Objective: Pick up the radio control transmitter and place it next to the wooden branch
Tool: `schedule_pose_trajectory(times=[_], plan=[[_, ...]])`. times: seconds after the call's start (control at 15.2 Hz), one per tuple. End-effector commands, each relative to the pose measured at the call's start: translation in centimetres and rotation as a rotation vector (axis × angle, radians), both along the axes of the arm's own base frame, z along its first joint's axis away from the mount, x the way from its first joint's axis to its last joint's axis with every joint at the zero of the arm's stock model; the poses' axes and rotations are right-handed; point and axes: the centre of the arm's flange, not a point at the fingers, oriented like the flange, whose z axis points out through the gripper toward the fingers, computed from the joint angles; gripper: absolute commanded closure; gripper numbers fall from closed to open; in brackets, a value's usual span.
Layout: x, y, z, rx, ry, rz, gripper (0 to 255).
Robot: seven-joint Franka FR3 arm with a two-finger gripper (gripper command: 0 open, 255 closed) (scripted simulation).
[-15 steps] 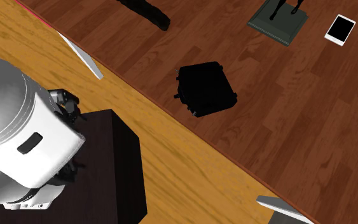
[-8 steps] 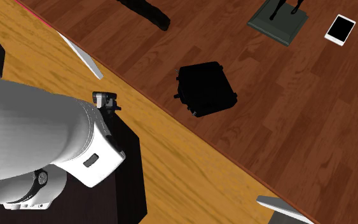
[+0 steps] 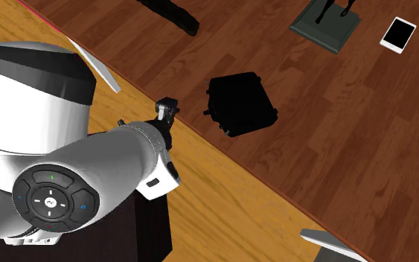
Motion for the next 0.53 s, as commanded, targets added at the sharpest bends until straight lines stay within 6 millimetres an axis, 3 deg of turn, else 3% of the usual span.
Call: schedule_pose_trajectory(times=[0.0,0.46], plan=[[1.2,0.1,-1.9,0.074,-0.025,-0.073,0],[5.8,1.9,-6.7,0.297,-0.098,-0.254,0]])
